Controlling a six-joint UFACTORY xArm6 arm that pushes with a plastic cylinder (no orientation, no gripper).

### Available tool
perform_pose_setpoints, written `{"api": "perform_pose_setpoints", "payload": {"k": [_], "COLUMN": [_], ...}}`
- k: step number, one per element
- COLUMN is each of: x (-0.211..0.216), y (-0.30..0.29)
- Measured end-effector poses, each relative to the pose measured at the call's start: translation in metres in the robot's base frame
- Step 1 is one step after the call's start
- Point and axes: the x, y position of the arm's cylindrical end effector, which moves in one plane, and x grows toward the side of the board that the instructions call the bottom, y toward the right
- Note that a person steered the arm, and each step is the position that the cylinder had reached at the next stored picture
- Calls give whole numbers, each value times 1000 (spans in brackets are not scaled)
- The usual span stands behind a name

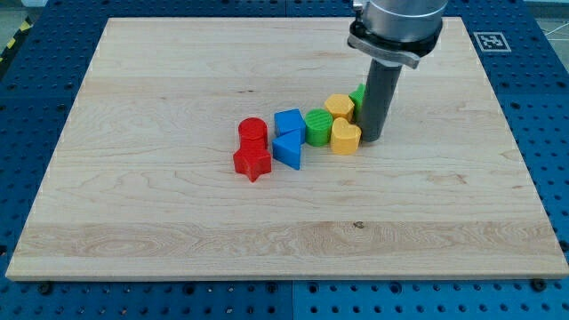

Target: Move green star along with yellow hexagon slightly left

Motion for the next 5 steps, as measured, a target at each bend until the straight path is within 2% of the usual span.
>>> {"api": "perform_pose_setpoints", "payload": {"k": [3, 4, 5], "x": [15, 16, 16], "y": [-45, -24, 43]}}
